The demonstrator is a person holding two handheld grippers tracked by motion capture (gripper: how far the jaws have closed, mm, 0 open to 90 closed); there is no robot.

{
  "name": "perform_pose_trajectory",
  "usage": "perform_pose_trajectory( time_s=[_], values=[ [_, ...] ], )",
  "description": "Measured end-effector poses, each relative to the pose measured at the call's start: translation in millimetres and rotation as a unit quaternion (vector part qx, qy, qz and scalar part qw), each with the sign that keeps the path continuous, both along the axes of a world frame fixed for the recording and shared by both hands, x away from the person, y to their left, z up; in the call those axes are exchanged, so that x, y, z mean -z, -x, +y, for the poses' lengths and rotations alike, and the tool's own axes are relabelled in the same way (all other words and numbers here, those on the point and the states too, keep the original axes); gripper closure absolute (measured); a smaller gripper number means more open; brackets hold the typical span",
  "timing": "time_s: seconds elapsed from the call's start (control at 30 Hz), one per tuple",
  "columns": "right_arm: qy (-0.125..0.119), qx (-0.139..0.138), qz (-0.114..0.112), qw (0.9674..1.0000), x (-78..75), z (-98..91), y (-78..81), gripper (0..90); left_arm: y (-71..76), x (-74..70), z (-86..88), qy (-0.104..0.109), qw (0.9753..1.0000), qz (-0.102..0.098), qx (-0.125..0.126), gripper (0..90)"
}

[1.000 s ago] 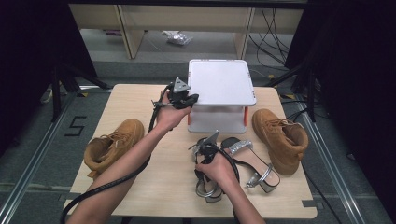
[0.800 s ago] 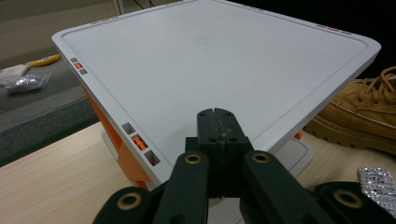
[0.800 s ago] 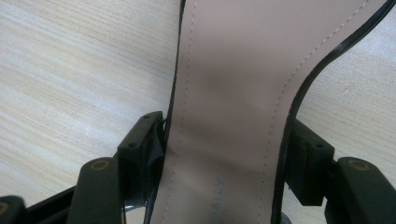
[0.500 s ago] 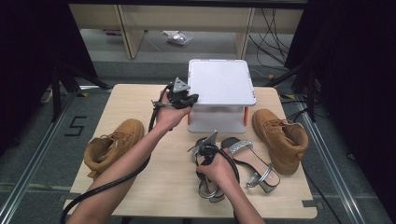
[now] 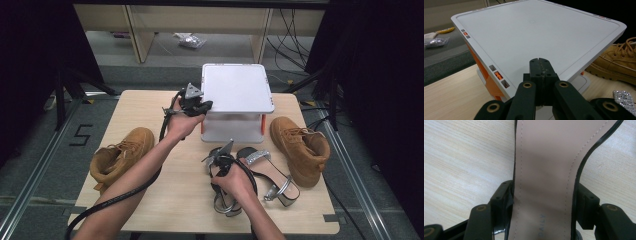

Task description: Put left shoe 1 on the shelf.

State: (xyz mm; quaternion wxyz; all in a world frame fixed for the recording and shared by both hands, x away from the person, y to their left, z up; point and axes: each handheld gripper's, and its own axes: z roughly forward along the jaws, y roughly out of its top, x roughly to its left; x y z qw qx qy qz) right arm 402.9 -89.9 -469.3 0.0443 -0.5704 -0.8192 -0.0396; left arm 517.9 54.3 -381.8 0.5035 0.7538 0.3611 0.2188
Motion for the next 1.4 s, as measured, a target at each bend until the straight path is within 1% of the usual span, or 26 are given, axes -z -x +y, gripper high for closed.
perform_pose_trajectory(
  time_s=[0.03,0.07,0.1,0.17,0.23,0.3,0.4,0.43,0.47,0.5,0.53,0.57,0.6,0.67,0.7,0.77,0.8,0.87,0.9,1.0,1.1,1.27,1.3,1.33,1.37,1.4],
  values=[
    [0.0,-0.003,-0.007,1.0,0.3,-1.5,-0.2,41.8,0.3,-0.1,-0.5,-0.001,1.0,-0.001,-0.001,89.8],
    [-0.004,-0.003,-0.001,1.0,-0.3,-2.6,-0.6,42.0,0.5,-0.3,-0.9,-0.003,1.0,-0.002,-0.002,89.8],
    [-0.004,0.002,-0.008,1.0,-0.3,-3.1,0.1,42.2,0.5,-0.5,-1.0,-0.004,1.0,-0.001,-0.001,89.8],
    [-0.014,0.003,-0.005,0.9999,-1.3,-4.9,-0.2,42.4,0.2,-1.0,-1.3,-0.005,1.0,0.0,-0.001,89.8],
    [-0.013,0.003,-0.014,0.9998,-2.2,-5.5,-0.2,42.7,0.2,-1.2,-0.9,-0.005,1.0,0.001,-0.001,89.8],
    [-0.023,0.009,-0.021,0.9995,-4.5,-6.7,0.0,43.0,0.5,-0.2,-0.2,-0.004,1.0,-0.003,-0.001,89.8],
    [-0.026,0.008,-0.019,0.9994,-7.7,-7.2,-0.5,43.1,0.0,-1.3,-0.5,-0.005,1.0,0.002,-0.001,89.8],
    [-0.025,0.008,-0.012,0.9996,-10.1,-7.3,-0.7,43.2,0.0,-0.8,-0.8,-0.003,1.0,0.002,0.0,89.8],
    [-0.031,0.016,-0.014,0.9993,-10.4,-7.3,-0.1,43.2,0.0,-0.8,-0.8,-0.003,1.0,0.002,0.0,89.8],
    [-0.028,0.009,-0.031,0.9991,-10.5,-8.8,-0.1,43.2,0.2,-1.0,-0.9,-0.007,1.0,0.0,0.001,89.8],
    [-0.03,0.01,-0.025,0.9992,-12.1,-8.4,0.0,43.2,0.0,-1.3,-0.6,-0.006,1.0,0.002,0.0,89.8],
    [-0.028,0.006,-0.034,0.999,-12.7,-9.3,-0.3,43.2,-0.2,-1.3,-0.3,-0.005,1.0,0.002,0.0,89.8],
    [-0.03,0.014,-0.028,0.999,-14.8,-8.8,-0.3,43.2,-0.1,-1.3,-0.2,-0.005,1.0,0.002,0.0,89.8],
    [-0.033,0.011,-0.042,0.9985,-16.8,-10.0,-1.8,43.3,-0.1,-1.3,0.2,-0.005,1.0,0.003,-0.001,89.8],
    [-0.037,0.023,-0.038,0.9983,-19.0,-8.9,-1.8,43.3,0.0,-1.3,0.0,-0.005,1.0,0.003,-0.001,89.8],
    [-0.037,0.002,-0.056,0.9978,-20.7,-12.2,-4.8,43.3,-0.2,-1.5,-0.1,-0.004,1.0,0.004,-0.001,89.8],
    [-0.041,0.02,-0.047,0.9978,-23.1,-10.6,-4.9,43.3,-0.2,-1.2,-0.2,-0.004,1.0,0.004,-0.002,89.9],
    [-0.043,0.023,-0.052,0.9975,-24.9,-12.9,-7.6,43.3,0.3,-1.0,-0.9,-0.004,1.0,0.002,-0.002,89.8],
    [-0.046,0.034,-0.055,0.9968,-25.6,-12.0,-8.3,43.3,0.3,-1.1,-1.1,-0.005,1.0,0.002,-0.002,89.8],
    [-0.039,0.032,-0.06,0.9969,-26.4,-13.2,-11.4,43.3,0.0,-1.3,-1.0,-0.004,1.0,0.004,-0.002,89.8],
    [-0.051,0.038,-0.06,0.9962,-29.7,-15.3,-17.7,43.3,0.1,-1.6,-1.2,-0.01,1.0,0.0,0.0,89.9],
    [-0.043,0.039,-0.065,0.9962,-32.8,-14.4,-24.2,43.4,-0.3,-1.8,-1.3,-0.008,1.0,0.005,0.0,89.9],
    [-0.047,0.044,-0.069,0.9955,-34.1,-13.1,-26.9,43.4,-0.3,-2.3,-1.0,-0.011,0.9999,0.004,0.001,89.9],
    [-0.067,0.037,-0.061,0.9952,-33.7,-14.7,-28.8,43.4,-0.5,-2.2,-1.1,-0.008,1.0,0.005,0.0,89.9],
    [-0.048,0.044,-0.073,0.9953,-33.6,-13.4,-29.8,43.4,-0.5,-2.2,-1.1,-0.008,0.9999,0.006,0.0,89.9],
    [-0.049,0.045,-0.077,0.9948,-33.7,-13.0,-31.3,43.4,-0.3,-2.2,-1.3,-0.009,0.9999,0.006,-0.001,89.9]
  ],
)
